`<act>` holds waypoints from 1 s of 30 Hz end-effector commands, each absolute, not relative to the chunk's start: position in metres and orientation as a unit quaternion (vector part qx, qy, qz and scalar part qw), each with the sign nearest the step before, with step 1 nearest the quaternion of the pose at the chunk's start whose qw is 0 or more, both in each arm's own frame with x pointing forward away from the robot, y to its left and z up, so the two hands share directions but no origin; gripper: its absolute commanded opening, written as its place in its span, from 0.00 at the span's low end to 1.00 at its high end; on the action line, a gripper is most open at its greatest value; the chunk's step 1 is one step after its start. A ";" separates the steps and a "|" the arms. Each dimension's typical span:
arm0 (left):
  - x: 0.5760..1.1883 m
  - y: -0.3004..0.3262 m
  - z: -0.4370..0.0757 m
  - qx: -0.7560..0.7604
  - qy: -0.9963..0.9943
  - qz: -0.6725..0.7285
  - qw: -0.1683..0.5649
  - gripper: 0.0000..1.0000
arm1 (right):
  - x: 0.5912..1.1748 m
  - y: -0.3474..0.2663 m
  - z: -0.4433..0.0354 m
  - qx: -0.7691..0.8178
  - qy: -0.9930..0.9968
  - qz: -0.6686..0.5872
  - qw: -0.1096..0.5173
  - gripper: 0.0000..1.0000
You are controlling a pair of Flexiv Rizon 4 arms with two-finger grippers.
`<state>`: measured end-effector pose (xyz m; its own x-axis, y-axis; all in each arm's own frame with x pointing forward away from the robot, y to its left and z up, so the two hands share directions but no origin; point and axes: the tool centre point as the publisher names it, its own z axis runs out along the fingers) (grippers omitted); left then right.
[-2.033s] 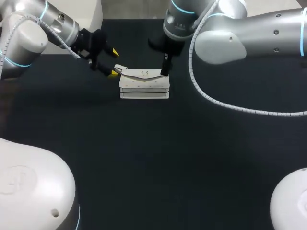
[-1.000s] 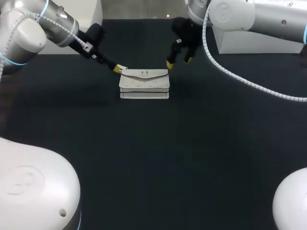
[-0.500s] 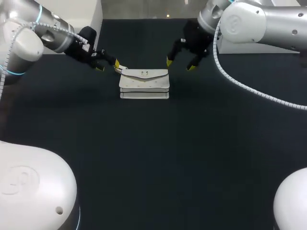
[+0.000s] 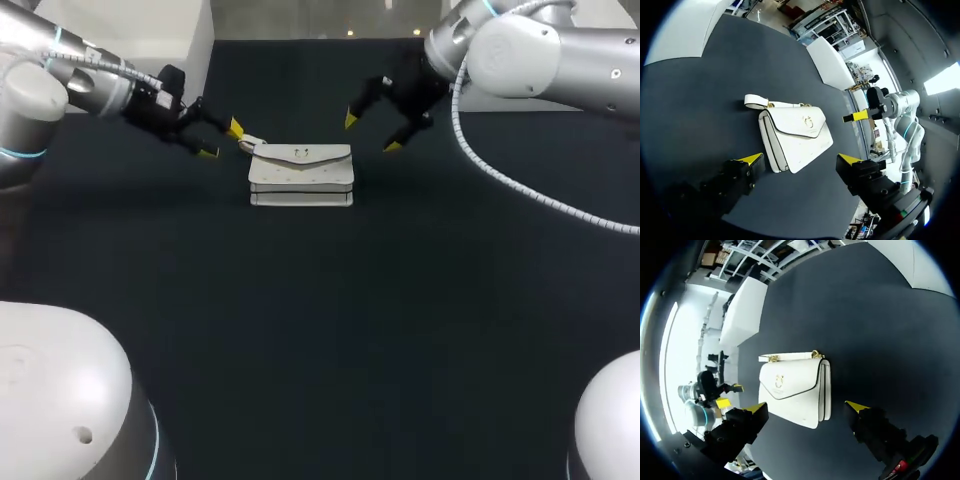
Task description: Pick up the bag, open it, inspect its contents, close it, and place it on the opposite side
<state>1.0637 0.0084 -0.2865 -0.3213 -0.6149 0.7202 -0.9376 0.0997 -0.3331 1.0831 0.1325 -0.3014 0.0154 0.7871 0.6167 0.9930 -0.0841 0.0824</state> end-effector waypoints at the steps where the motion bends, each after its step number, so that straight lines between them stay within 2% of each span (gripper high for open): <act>1: 1.087 0.012 -0.303 0.489 -0.695 0.425 0.312 1.00 | 1.088 0.127 -0.317 -0.682 -0.627 -0.305 0.222 1.00; 12: 1.096 0.005 -0.319 0.472 -0.677 0.439 0.355 1.00 | 1.101 0.139 -0.329 -0.687 -0.594 -0.332 0.254 1.00; 13: 1.097 0.004 -0.320 0.471 -0.677 0.439 0.357 1.00 | 1.101 0.141 -0.330 -0.687 -0.592 -0.334 0.256 0.96; 14: 1.098 0.003 -0.322 0.471 -0.675 0.440 0.359 1.00 | 1.101 0.142 -0.331 -0.687 -0.592 -0.335 0.258 0.82; 15: 1.100 0.002 -0.324 0.471 -0.673 0.440 0.363 1.00 | 1.101 0.143 -0.333 -0.685 -0.593 -0.335 0.260 0.77; 23: 1.106 -0.004 -0.333 0.494 -0.634 0.449 0.390 1.00 | 1.102 0.145 -0.347 -0.693 -0.578 -0.337 0.267 0.74; 30: 1.103 -0.011 -0.336 0.523 -0.586 0.462 0.411 0.97 | 1.100 0.147 -0.355 -0.690 -0.571 -0.351 0.274 0.76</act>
